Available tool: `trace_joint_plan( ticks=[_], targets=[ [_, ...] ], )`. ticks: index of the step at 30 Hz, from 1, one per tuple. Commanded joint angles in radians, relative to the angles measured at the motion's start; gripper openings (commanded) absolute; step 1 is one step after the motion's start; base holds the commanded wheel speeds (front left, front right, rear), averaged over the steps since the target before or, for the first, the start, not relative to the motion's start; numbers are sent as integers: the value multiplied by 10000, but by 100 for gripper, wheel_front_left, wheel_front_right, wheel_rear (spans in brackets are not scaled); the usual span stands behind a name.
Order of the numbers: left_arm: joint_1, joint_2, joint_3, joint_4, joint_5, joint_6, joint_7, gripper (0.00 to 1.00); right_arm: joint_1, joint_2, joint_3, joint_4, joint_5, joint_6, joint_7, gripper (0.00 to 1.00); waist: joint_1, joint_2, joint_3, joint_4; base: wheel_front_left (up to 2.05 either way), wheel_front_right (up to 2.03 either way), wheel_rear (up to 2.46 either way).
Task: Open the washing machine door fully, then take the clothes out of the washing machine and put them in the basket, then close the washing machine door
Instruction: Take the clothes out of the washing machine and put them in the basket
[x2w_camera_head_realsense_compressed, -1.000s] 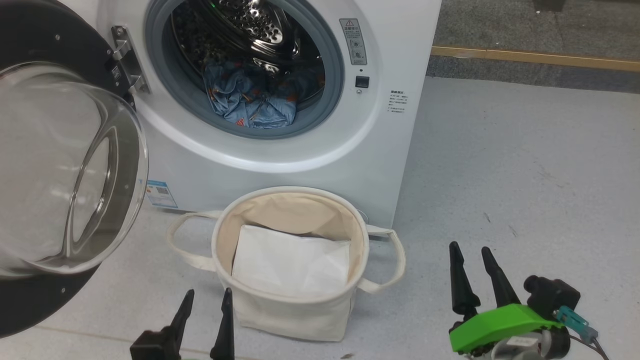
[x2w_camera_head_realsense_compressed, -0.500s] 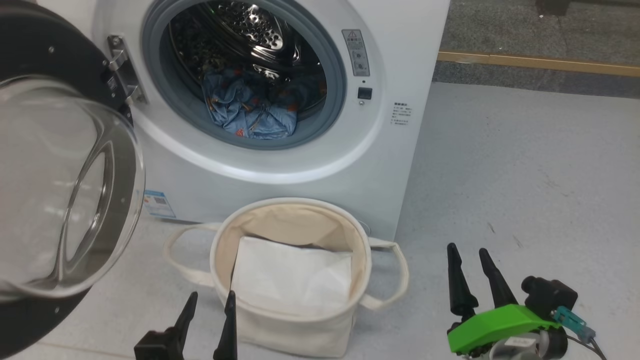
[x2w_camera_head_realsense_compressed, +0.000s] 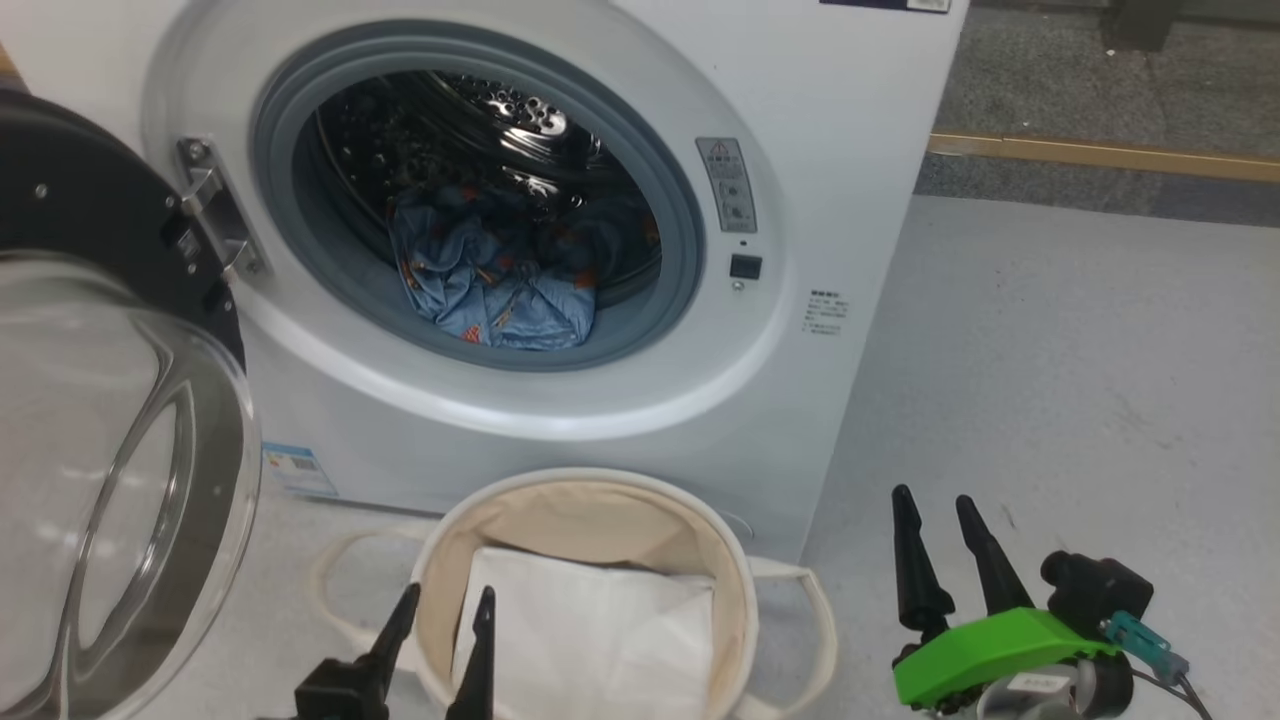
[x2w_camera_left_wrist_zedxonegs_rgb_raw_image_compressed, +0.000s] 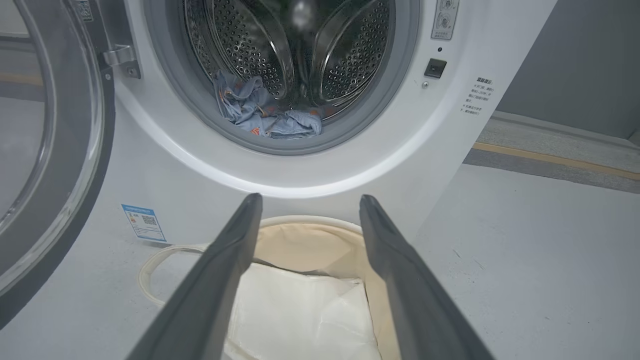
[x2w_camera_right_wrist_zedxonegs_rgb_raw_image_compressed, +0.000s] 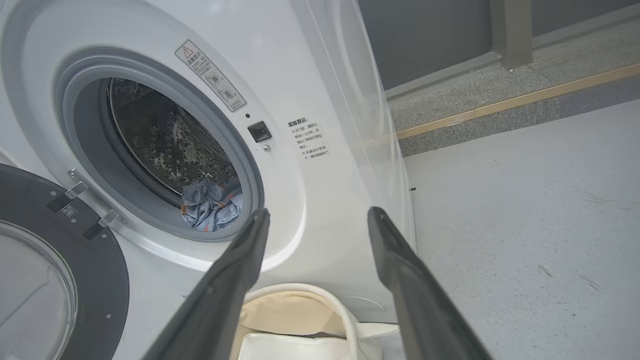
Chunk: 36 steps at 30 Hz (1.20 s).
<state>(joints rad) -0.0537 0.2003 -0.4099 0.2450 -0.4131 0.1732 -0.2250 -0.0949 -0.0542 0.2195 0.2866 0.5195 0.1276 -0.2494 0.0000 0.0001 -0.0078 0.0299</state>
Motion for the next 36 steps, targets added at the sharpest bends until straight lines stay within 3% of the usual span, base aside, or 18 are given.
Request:
trace_joint_plan(
  ticks=[1,25,36],
  targets=[
    [-533,191,158,-165,157,-69,-4,100,-378,39,276,-269,34,31,-124,100,0,-1,18,34,124,-124,0],
    [-804,283,36,-108,599,246,-259,100,-216,39,801,-372,56,31,-124,100,0,-1,366,-192,20,-20,0],
    [-3861,524,614,892,653,318,389,100,-857,39,786,-832,12,31,-124,100,0,-1,2380,-690,0,0,0]
  ],
)
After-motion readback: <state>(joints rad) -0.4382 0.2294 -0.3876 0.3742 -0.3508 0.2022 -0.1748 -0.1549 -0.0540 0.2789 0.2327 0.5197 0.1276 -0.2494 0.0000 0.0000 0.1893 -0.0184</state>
